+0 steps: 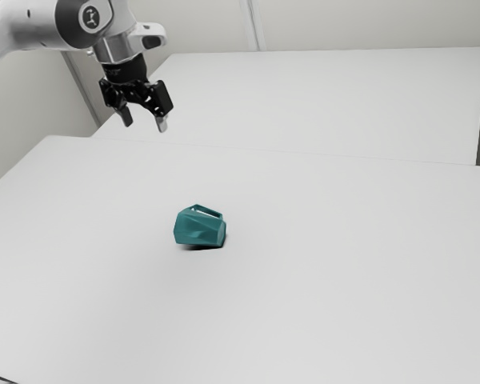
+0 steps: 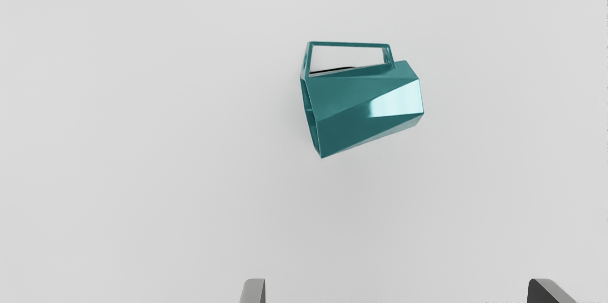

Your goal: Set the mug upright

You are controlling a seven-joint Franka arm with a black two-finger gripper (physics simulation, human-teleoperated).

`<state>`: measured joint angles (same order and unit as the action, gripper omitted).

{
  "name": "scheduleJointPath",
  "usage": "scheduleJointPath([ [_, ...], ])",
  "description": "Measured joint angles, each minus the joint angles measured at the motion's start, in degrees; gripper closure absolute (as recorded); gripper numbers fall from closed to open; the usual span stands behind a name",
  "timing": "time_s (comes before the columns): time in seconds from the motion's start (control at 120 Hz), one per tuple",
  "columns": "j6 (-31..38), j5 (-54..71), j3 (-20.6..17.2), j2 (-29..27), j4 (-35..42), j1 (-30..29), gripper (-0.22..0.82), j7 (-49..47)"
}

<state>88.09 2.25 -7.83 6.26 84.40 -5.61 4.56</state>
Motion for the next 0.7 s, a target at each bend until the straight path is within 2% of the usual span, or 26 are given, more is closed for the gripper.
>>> scheduleJointPath([
  [0.125,-0.07,-0.2,0.44,0.75,-0.07,0.26,0.0,0.19],
  [0.433,-0.83,-12.2,9.59,4.83,0.82,-0.27,0.0,0.39],
  [0.7,-1.08,-23.13,11.3,7.55,5.66,-1.16,0.0,1.82],
])
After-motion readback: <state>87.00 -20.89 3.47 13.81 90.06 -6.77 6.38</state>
